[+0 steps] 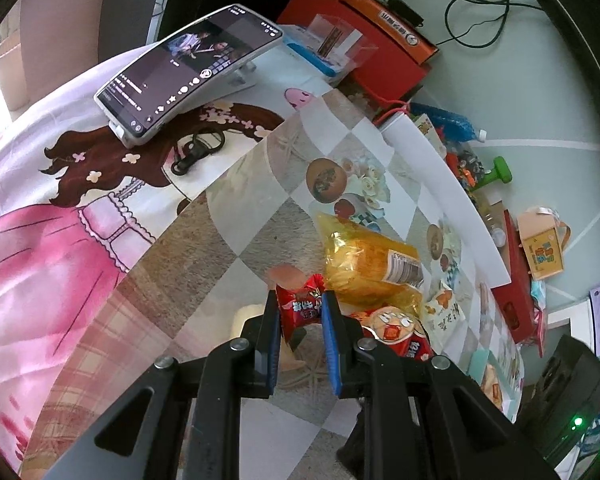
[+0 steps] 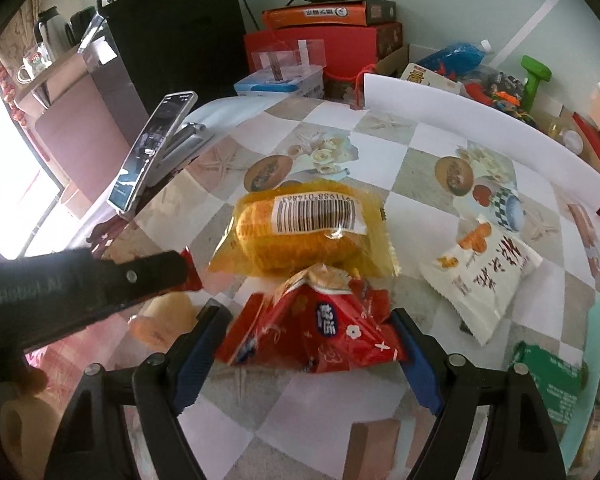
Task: Organize snacks
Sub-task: 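Grasp the red snack bag with the right tool while the left tool holds the candy, then carry the candy and red bag into the teal tray and open both tools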
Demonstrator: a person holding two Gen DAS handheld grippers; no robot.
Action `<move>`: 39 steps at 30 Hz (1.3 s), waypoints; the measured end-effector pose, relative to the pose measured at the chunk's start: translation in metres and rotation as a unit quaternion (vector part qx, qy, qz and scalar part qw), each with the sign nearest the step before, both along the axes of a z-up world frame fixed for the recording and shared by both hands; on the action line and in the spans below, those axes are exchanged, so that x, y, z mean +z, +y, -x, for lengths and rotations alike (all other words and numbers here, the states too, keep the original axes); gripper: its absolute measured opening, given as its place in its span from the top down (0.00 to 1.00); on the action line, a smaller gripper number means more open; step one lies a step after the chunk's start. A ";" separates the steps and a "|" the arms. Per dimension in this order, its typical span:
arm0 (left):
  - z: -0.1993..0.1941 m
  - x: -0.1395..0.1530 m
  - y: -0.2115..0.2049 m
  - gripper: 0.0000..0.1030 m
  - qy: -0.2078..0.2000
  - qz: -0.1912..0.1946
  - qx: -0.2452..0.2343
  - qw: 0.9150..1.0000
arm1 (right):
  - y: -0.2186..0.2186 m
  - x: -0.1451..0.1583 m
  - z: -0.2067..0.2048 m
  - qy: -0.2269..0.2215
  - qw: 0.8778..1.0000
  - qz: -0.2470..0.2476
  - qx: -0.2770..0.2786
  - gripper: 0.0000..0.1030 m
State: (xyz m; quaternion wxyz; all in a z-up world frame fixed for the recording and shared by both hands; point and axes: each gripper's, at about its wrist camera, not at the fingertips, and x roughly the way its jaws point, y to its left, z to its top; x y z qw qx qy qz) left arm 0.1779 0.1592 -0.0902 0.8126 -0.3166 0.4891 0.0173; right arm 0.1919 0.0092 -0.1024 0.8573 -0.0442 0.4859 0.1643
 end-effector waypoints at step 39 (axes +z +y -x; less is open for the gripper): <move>0.014 0.097 -0.151 0.81 -0.128 -0.062 -0.169 0.975 | -0.179 0.118 0.081 -0.128 0.974 -0.049 -0.181 0.42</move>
